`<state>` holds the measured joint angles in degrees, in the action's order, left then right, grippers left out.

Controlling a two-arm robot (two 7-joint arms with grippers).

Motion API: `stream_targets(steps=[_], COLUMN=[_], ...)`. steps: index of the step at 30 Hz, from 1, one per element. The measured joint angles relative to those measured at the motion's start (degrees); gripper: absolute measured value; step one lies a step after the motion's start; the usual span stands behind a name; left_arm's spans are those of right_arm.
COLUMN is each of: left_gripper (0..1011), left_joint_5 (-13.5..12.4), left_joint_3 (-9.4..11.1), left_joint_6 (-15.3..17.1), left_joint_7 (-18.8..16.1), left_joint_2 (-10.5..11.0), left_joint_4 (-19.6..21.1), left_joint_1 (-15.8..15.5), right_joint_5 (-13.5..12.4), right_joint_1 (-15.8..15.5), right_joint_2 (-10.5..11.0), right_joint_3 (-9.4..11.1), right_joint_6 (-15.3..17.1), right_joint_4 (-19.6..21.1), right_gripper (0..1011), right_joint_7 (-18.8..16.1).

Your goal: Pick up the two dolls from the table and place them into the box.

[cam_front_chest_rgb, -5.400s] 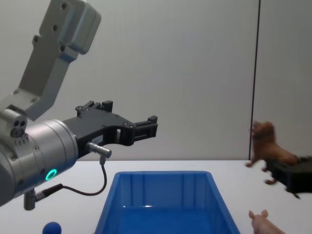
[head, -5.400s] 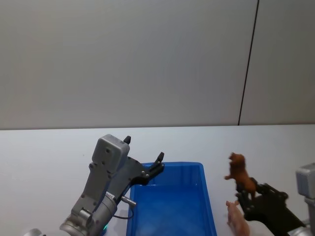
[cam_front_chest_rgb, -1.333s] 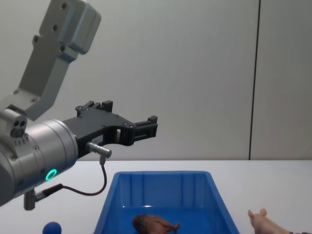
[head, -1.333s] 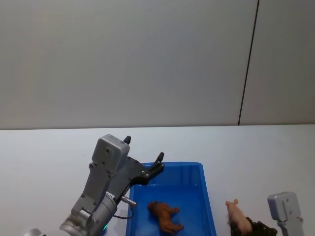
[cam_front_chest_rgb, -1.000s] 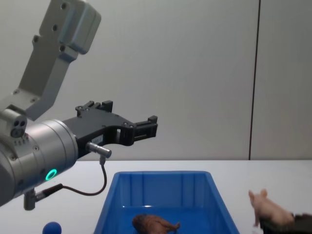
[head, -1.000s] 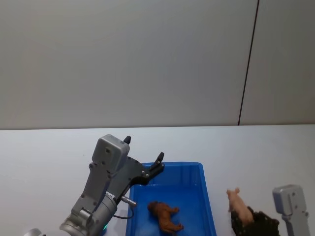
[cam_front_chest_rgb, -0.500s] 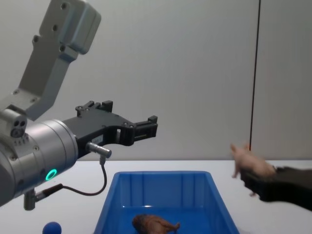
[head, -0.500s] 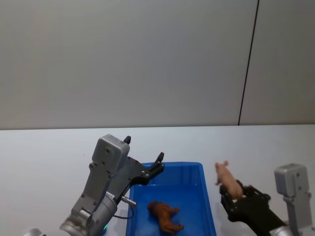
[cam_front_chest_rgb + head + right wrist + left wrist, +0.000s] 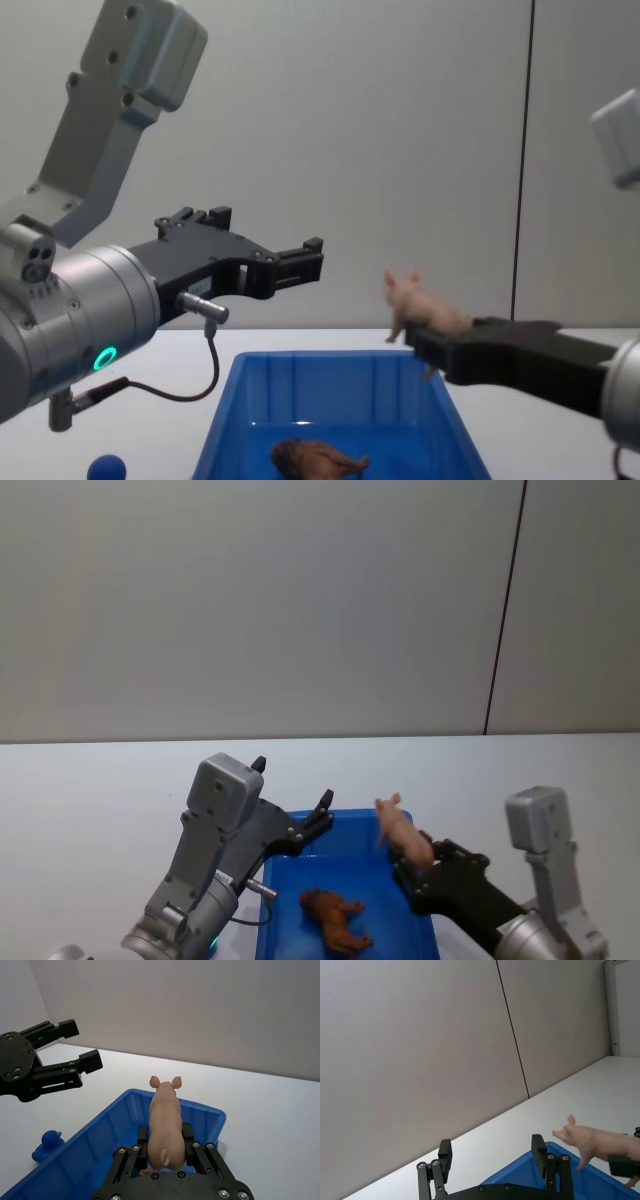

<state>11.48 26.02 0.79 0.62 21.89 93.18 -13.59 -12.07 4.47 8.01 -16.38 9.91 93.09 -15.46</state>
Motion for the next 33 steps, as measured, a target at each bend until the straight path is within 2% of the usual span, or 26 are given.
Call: stream_targets(steps=[4,5,10,11,15,17,18,20,23,28,33], left_gripper=[1001,1001,1001,1001,1001,1001,1001,1001,1001,1001,1001], left_joint_5=[0.0,0.0,0.0,0.0,0.0,0.0,0.0,0.0,0.0,0.0,0.0], left_joint_3=[0.0,0.0,0.0,0.0,0.0,0.0,0.0,0.0,0.0,0.0,0.0], left_joint_6=[0.0,0.0,0.0,0.0,0.0,0.0,0.0,0.0,0.0,0.0,0.0], left_joint_7=[0.0,0.0,0.0,0.0,0.0,0.0,0.0,0.0,0.0,0.0,0.0], left_joint_2=[0.0,0.0,0.0,0.0,0.0,0.0,0.0,0.0,0.0,0.0,0.0], left_joint_4=[0.0,0.0,0.0,0.0,0.0,0.0,0.0,0.0,0.0,0.0,0.0], left_joint_1=[0.0,0.0,0.0,0.0,0.0,0.0,0.0,0.0,0.0,0.0,0.0], right_joint_5=[0.3,0.5,1.0,1.2,1.9,2.2,2.6,3.2,3.7,4.6,5.0], right_joint_1=[1.3,1.8,2.9,3.2,3.5,3.6,3.6,3.4,3.1,2.0,-0.1], right_joint_2=[-0.9,-1.2,-1.9,-2.1,-2.4,-2.4,-2.4,-2.3,-2.2,-1.5,-0.3], right_joint_3=[-0.5,-0.7,-1.1,-1.2,-1.4,-1.5,-1.6,-1.6,-1.6,-1.5,-0.9], right_joint_6=[0.5,0.8,1.1,1.1,0.7,0.4,0.0,-0.7,-1.4,-2.6,-3.9], right_joint_4=[-1.8,-2.6,-4.3,-4.8,-5.3,-5.4,-5.4,-5.3,-4.8,-3.4,-1.1], right_gripper=[405,464,609,671,743,845,845,930,1001,1001,1001], right_joint_7=[-1.3,-1.7,-2.3,-2.4,-2.4,-2.2,-1.9,-1.1,-0.2,2.2,6.2])
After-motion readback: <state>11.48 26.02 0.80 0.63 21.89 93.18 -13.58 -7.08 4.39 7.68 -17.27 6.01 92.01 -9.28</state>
